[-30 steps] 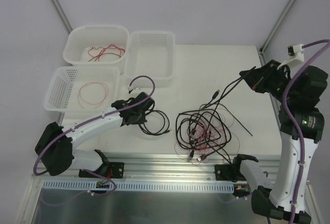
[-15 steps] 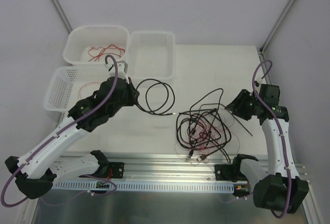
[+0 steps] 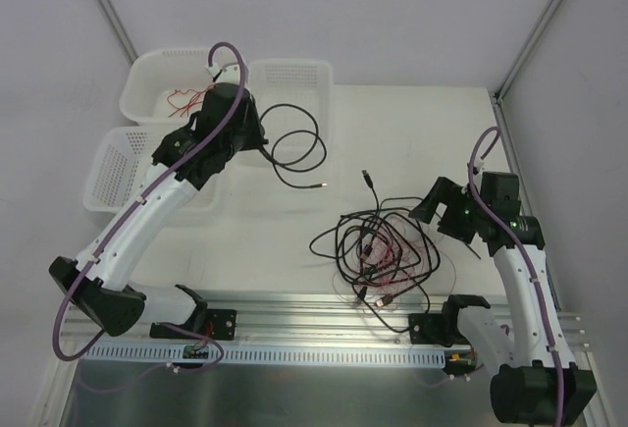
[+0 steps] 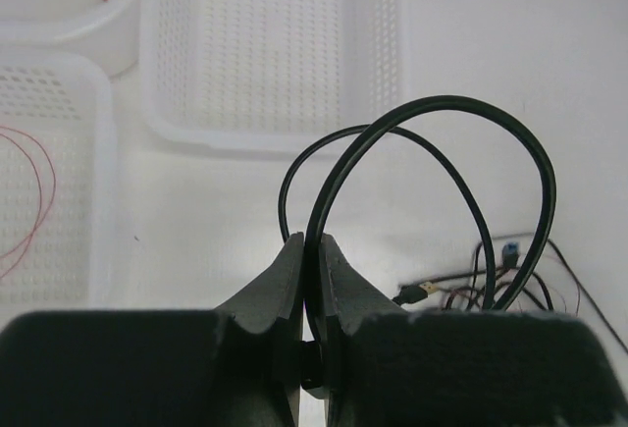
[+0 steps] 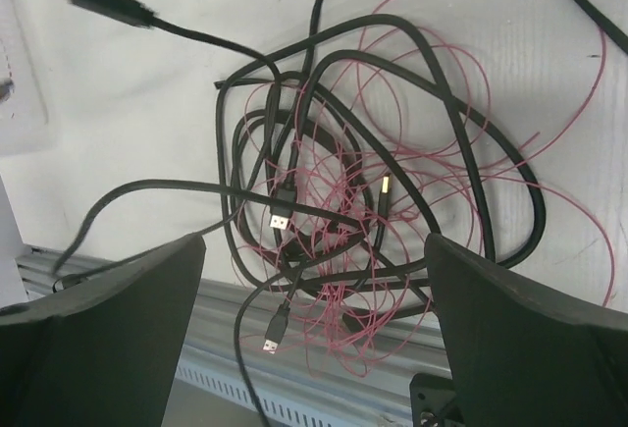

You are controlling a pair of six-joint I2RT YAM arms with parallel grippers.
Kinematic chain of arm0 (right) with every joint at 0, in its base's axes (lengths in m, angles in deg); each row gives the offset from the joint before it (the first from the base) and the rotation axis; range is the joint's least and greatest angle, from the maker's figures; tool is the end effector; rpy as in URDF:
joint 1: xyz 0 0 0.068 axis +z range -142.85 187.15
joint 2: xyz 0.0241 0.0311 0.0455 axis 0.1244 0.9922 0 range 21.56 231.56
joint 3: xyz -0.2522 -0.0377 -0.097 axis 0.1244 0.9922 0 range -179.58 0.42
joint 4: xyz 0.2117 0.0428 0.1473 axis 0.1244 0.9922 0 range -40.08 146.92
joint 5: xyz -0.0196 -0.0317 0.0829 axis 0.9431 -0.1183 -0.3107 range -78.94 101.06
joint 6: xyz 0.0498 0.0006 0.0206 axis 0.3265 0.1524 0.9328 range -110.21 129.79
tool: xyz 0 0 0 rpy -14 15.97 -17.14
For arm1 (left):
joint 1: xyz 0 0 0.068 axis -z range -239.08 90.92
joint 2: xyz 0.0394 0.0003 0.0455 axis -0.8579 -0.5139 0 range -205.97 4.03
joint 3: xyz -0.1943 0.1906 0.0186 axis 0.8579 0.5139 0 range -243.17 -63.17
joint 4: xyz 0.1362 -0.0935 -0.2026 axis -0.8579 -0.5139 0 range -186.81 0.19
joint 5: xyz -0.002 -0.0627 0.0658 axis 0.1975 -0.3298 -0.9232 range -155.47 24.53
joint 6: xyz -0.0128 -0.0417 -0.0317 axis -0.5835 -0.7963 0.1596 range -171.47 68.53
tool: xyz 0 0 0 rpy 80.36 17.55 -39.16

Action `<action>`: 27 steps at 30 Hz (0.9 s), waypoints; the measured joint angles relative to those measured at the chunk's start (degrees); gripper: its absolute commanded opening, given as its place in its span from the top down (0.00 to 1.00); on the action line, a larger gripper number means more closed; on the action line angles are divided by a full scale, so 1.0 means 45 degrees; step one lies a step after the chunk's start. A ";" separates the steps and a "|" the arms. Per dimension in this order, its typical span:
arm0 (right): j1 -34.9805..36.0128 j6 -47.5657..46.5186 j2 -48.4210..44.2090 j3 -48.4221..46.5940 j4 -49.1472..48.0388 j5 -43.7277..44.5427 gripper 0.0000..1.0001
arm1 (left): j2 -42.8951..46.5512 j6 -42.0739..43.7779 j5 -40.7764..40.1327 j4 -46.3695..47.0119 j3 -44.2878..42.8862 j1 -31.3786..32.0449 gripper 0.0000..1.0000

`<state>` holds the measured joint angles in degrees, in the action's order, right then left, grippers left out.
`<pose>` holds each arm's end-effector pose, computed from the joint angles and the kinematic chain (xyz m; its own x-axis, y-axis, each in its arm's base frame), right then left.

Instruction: Untangle the cables

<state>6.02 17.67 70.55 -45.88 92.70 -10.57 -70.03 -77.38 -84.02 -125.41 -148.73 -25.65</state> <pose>0.1696 0.0097 0.2848 -0.7389 0.1420 -0.6586 -0.1402 0.9237 0.3565 0.2349 -0.1414 0.4309 -0.4290 -0.2133 -0.8778 0.1027 0.9539 -0.2820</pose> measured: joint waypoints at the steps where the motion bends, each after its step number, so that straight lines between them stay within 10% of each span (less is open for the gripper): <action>1: 0.0121 0.0000 -0.0272 0.0000 0.0092 0.0000 0.01 | -0.0311 0.0010 0.0029 0.0005 -0.0389 -0.0291 1.00; 17: 0.1399 -0.0311 -0.2594 -0.0019 0.1049 0.0078 0.00 | -0.7339 0.0578 0.0078 0.0325 -0.7582 -0.2890 1.00; 27: 0.1520 -0.0777 -0.2880 0.0121 0.1122 -0.0393 0.00 | -1.1924 0.0646 0.1365 0.0753 -0.8738 -0.4080 0.90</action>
<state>12.86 14.17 57.59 -45.33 97.75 -12.34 -123.69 -74.47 -77.87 -122.02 -188.05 -44.01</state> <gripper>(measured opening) 0.994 0.062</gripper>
